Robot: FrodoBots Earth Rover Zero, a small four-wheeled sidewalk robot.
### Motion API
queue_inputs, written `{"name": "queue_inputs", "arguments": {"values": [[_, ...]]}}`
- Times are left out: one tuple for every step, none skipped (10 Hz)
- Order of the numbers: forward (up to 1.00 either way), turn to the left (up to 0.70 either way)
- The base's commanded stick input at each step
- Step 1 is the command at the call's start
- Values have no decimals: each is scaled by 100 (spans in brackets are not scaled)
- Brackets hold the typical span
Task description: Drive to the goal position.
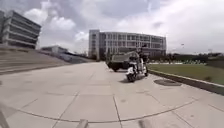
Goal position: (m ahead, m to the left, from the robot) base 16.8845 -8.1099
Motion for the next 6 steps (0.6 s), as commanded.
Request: {"name": "queue_inputs", "arguments": {"values": [[70, 0], [70, 0], [70, 0], [70, 0], [70, 0], [70, 0]]}}
